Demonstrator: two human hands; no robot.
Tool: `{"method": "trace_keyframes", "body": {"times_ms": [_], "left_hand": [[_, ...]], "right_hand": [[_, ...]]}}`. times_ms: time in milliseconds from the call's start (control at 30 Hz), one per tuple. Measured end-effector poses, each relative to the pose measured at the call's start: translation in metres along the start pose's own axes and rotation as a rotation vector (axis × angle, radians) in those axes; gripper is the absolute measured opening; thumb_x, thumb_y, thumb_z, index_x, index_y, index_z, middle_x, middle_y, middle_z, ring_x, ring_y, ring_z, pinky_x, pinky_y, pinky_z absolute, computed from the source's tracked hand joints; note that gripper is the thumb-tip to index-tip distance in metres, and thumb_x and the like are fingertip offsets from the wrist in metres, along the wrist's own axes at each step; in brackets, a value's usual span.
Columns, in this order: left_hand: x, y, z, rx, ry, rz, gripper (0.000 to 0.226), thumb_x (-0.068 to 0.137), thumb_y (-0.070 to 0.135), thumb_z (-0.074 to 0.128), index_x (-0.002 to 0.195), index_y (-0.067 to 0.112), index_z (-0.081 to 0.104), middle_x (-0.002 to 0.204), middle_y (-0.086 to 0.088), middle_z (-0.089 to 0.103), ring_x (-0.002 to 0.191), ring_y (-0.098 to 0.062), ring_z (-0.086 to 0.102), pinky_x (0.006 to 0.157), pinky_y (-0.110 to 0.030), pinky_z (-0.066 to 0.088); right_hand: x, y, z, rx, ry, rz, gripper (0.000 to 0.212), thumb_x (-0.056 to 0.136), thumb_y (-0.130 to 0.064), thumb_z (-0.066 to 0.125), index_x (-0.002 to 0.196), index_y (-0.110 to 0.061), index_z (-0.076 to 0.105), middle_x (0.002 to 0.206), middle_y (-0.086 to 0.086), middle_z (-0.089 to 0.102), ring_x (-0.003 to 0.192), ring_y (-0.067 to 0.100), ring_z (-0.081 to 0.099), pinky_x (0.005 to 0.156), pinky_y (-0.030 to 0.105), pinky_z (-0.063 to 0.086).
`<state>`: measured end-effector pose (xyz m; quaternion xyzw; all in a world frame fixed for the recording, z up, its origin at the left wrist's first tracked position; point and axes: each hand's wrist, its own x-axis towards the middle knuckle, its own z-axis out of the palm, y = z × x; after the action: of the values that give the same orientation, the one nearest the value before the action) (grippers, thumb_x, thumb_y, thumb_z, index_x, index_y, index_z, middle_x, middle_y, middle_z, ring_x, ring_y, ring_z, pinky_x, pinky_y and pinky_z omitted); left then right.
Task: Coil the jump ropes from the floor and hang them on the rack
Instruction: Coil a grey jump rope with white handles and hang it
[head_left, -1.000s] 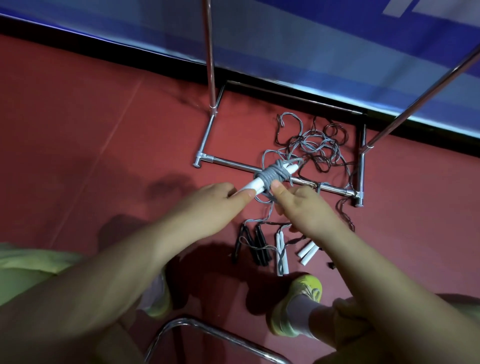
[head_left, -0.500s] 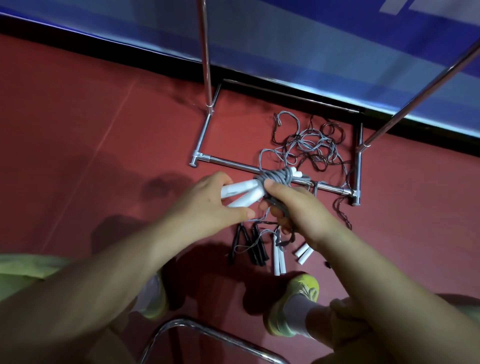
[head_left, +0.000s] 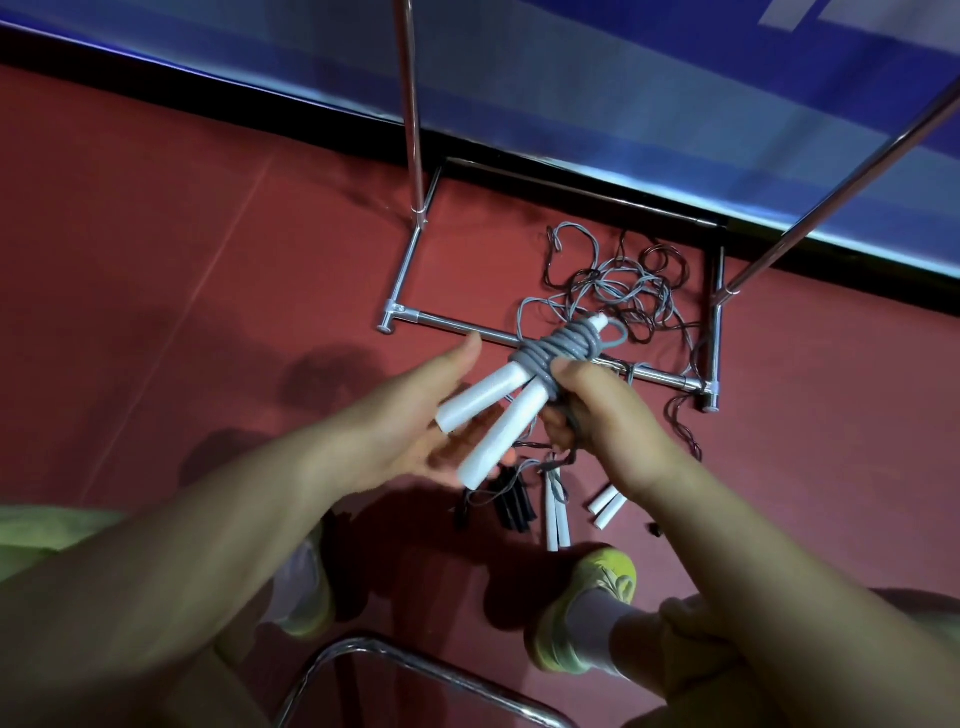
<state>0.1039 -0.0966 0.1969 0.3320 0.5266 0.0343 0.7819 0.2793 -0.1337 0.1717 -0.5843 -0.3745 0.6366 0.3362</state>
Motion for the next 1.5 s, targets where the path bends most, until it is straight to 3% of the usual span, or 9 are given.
{"method": "trace_keyframes", "body": {"times_ms": [100,200,433,633,900,1067,1233,1400,1500], "left_hand": [[-0.006,-0.001,-0.002,-0.099,-0.335,-0.145,0.091,0.061,0.080,0.025,0.090,0.008,0.072,0.090,-0.020,0.069,0.075,-0.029,0.067,0.074,-0.044,0.052],[-0.009,-0.001,-0.002,-0.164,-0.447,-0.142,0.094,0.065,0.081,0.023,0.090,0.006,0.072,0.086,-0.020,0.068,0.066,-0.028,0.065,0.061,-0.039,0.054],[-0.005,-0.001,-0.003,-0.073,-0.288,-0.070,0.070,0.068,0.072,0.032,0.085,0.011,0.061,0.057,-0.001,0.049,0.048,-0.012,0.042,0.049,-0.026,0.047],[0.004,-0.005,-0.003,0.022,-0.110,-0.078,0.067,0.074,0.072,0.032,0.081,0.012,0.060,0.056,0.000,0.049,0.048,-0.012,0.043,0.057,-0.028,0.045],[0.011,-0.011,0.000,0.191,0.146,0.038,0.058,0.091,0.063,0.030,0.083,0.014,0.062,0.055,0.003,0.055,0.050,-0.013,0.047,0.057,-0.028,0.049],[0.012,-0.011,0.001,0.209,0.203,0.069,0.054,0.092,0.060,0.032,0.083,0.017,0.062,0.057,0.003,0.056,0.050,-0.012,0.047,0.061,-0.030,0.051],[0.014,-0.009,0.001,0.276,0.277,0.107,0.051,0.092,0.058,0.035,0.088,0.016,0.063,0.065,0.001,0.056,0.058,-0.014,0.048,0.068,-0.032,0.049],[0.020,-0.014,-0.006,0.477,0.372,0.193,0.053,0.091,0.055,0.044,0.098,0.006,0.062,0.072,0.000,0.057,0.063,-0.016,0.048,0.072,-0.033,0.043],[0.018,-0.013,-0.011,0.480,0.336,0.171,0.036,0.088,0.049,0.056,0.092,0.014,0.063,0.073,0.005,0.056,0.066,-0.012,0.048,0.070,-0.030,0.040]], "right_hand": [[0.001,0.000,-0.001,0.126,0.006,-0.050,0.032,0.073,-0.043,0.047,0.075,-0.011,0.045,0.051,-0.003,0.038,0.048,0.014,0.033,0.054,0.032,0.026],[0.002,-0.004,-0.002,0.217,-0.013,-0.067,0.027,0.077,-0.037,0.038,0.078,-0.011,0.046,0.051,-0.005,0.041,0.047,0.012,0.036,0.053,0.029,0.029],[0.004,0.006,-0.005,-0.035,-0.087,-0.060,0.054,0.074,-0.058,0.045,0.076,-0.005,0.058,0.064,0.011,0.050,0.063,0.027,0.042,0.067,0.049,0.032],[0.005,0.008,-0.005,-0.093,-0.070,0.122,0.043,0.085,-0.058,0.049,0.086,-0.018,0.064,0.071,0.004,0.066,0.065,0.025,0.061,0.080,0.057,0.045],[0.003,-0.001,-0.003,-0.099,-0.080,0.261,0.045,0.100,-0.043,0.040,0.104,-0.003,0.060,0.068,0.008,0.064,0.053,0.020,0.062,0.051,0.027,0.050],[0.002,-0.001,0.002,-0.164,-0.036,0.269,0.051,0.100,-0.046,0.035,0.083,-0.005,0.061,0.058,0.007,0.057,0.043,0.015,0.055,0.051,0.022,0.047],[0.002,0.003,0.007,-0.268,0.047,0.227,0.061,0.099,-0.051,0.033,0.061,-0.009,0.055,0.044,0.002,0.045,0.033,0.010,0.042,0.065,0.036,0.050],[0.001,0.004,0.010,-0.066,-0.015,0.269,0.071,0.092,-0.065,0.032,0.079,-0.004,0.066,0.052,0.000,0.047,0.043,0.015,0.042,0.053,0.030,0.047],[0.001,0.010,0.010,-0.020,-0.090,0.299,0.091,0.069,-0.081,0.033,0.096,0.000,0.064,0.059,0.001,0.049,0.047,0.015,0.042,0.051,0.027,0.043]]}}
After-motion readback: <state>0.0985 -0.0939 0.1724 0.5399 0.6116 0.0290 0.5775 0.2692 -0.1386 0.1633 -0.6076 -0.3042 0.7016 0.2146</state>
